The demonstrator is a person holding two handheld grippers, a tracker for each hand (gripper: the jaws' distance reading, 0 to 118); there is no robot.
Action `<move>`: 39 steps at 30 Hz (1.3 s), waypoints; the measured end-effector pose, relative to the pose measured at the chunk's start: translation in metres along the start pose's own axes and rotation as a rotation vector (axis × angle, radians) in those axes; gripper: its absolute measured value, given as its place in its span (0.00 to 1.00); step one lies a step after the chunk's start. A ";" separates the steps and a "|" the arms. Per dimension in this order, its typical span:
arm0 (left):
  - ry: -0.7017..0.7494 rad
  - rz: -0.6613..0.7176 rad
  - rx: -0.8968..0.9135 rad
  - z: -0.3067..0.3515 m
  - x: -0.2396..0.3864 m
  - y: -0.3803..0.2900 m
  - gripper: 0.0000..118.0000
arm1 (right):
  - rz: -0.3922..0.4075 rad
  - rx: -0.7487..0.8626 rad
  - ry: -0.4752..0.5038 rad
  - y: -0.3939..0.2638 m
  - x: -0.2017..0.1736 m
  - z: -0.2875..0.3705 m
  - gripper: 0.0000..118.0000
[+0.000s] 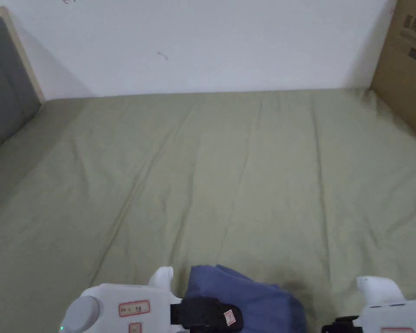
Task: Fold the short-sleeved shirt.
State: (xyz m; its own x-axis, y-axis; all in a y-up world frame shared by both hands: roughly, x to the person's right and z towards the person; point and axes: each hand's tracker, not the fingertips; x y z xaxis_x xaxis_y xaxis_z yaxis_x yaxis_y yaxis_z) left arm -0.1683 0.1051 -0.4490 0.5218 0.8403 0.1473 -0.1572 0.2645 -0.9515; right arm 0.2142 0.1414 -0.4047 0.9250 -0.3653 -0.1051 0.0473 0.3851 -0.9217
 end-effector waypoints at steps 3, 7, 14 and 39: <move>0.206 -0.122 -0.017 0.075 -0.006 0.032 0.25 | 0.056 0.051 -0.020 -0.007 -0.018 0.021 0.00; 0.527 -0.149 -0.031 0.172 -0.034 0.070 0.25 | 0.081 0.059 -0.028 -0.021 -0.038 0.030 0.00; 0.756 -0.209 -0.059 0.274 -0.081 0.105 0.25 | 0.112 0.034 -0.080 -0.024 -0.057 0.017 0.00; 0.590 -0.472 0.418 0.102 0.100 -0.056 0.01 | 0.125 0.172 -0.077 -0.014 -0.074 0.086 0.00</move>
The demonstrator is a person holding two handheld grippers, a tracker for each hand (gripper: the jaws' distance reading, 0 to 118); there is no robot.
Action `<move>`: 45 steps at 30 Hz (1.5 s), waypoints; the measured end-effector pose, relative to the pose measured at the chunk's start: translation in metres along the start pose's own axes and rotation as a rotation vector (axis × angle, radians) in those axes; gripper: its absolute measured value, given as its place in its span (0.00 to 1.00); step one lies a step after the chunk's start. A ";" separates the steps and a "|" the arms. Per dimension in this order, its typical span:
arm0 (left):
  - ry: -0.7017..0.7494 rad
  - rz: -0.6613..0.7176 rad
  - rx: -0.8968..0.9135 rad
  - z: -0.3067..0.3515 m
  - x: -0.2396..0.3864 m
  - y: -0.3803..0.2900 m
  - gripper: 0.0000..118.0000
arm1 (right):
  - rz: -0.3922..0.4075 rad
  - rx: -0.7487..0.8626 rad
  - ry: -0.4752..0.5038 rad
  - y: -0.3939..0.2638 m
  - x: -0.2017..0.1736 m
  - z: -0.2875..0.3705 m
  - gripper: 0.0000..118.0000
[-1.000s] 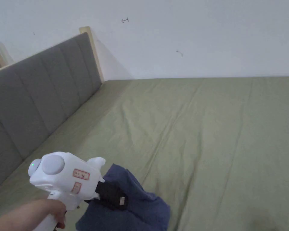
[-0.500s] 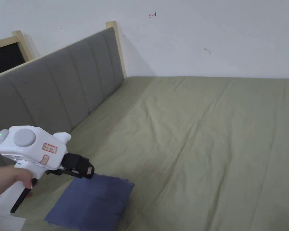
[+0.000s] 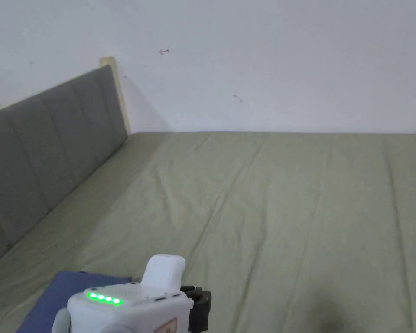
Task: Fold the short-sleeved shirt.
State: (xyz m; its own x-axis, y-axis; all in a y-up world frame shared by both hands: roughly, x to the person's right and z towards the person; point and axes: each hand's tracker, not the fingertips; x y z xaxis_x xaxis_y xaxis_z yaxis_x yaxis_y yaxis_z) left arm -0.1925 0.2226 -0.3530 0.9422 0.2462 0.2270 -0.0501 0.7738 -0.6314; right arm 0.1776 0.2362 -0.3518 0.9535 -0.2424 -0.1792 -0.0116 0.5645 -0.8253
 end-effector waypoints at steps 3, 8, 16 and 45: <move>-0.051 0.104 0.174 0.019 0.044 0.006 0.01 | -0.026 0.139 0.006 0.004 0.005 0.030 0.00; 0.021 -0.103 0.530 0.066 0.107 0.024 0.01 | 0.046 0.541 -0.039 0.007 0.000 0.102 0.00; 0.233 -0.156 0.722 0.083 0.154 0.014 0.01 | 0.128 1.006 -0.327 -0.022 -0.004 0.129 0.01; 0.166 -0.221 0.722 0.100 0.164 -0.007 1.00 | 0.085 0.980 -0.357 -0.050 -0.010 0.122 0.99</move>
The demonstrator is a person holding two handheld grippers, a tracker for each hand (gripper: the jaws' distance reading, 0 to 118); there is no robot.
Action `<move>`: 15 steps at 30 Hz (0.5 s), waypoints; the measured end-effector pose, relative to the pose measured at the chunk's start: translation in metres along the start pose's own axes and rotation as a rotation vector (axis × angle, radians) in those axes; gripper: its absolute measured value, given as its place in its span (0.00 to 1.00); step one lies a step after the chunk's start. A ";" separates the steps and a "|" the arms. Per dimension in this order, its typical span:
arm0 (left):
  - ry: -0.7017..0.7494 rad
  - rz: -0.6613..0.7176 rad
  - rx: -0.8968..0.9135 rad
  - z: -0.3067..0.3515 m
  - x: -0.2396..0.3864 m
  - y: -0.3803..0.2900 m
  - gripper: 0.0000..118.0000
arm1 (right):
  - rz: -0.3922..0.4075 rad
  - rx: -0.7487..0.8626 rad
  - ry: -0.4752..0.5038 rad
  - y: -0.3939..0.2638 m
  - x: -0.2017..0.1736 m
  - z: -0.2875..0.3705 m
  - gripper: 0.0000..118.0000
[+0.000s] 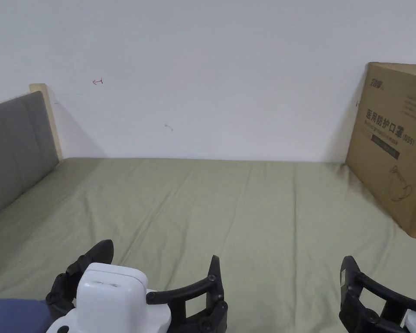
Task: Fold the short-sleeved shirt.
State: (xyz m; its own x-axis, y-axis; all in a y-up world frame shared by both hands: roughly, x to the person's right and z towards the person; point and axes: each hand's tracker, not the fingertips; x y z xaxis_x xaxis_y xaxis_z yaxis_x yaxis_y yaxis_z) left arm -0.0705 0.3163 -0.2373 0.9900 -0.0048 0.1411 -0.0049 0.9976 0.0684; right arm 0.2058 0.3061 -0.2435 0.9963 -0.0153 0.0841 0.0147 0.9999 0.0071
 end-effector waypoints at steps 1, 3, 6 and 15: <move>0.004 0.004 -0.005 0.002 0.000 0.000 1.00 | 0.011 -0.001 0.000 0.000 -0.002 0.000 0.99; 0.026 0.003 -0.020 0.001 0.000 -0.001 1.00 | 0.035 0.001 0.001 0.000 -0.005 0.001 0.99; 0.016 0.036 -0.009 0.005 -0.003 -0.004 1.00 | 0.052 0.012 0.012 0.001 -0.009 0.004 0.99; 0.045 0.079 -0.045 0.006 -0.001 -0.007 1.00 | 0.056 -0.014 0.009 -0.002 -0.012 0.000 0.99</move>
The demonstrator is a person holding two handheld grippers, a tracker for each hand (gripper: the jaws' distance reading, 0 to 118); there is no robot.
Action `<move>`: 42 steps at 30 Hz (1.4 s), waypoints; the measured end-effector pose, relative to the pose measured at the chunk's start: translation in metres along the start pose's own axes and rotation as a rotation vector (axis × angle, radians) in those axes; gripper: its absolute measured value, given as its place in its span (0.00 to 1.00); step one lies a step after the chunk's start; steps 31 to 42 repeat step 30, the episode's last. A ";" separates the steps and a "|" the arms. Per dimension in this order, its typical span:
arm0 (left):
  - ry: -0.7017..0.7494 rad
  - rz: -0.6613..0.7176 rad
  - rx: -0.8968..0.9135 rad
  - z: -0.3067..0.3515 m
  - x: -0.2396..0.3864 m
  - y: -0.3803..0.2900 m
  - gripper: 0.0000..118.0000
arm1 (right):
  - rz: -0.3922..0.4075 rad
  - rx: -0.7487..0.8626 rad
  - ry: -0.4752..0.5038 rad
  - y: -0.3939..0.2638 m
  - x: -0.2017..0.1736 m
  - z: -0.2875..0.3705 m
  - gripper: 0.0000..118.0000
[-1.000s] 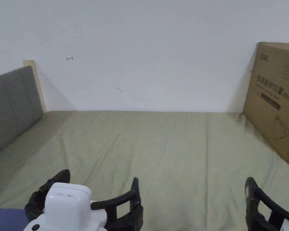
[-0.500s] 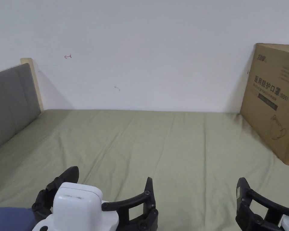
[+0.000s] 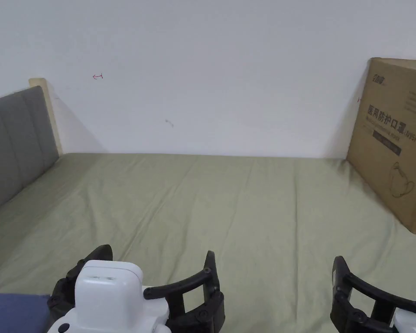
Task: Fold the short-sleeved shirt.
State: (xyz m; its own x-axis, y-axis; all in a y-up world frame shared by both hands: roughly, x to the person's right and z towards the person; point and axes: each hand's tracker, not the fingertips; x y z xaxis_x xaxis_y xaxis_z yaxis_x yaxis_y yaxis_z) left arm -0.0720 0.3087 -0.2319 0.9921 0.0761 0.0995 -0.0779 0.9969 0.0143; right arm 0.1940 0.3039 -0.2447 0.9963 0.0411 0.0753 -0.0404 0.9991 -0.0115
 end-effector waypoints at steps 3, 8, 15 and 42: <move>0.002 -0.009 0.002 -0.002 0.001 0.001 1.00 | -0.006 -0.005 0.009 -0.002 0.001 0.000 0.99; 0.023 -0.020 -0.028 -0.004 0.006 0.001 1.00 | 0.020 -0.013 0.014 -0.004 -0.003 -0.001 0.99; 0.048 -0.090 -0.083 -0.014 0.019 -0.001 1.00 | 0.020 -0.032 0.025 -0.006 -0.005 -0.005 0.99; 0.033 -0.003 -0.131 -0.032 0.016 0.002 1.00 | 0.007 -0.078 0.019 -0.015 0.001 -0.016 0.99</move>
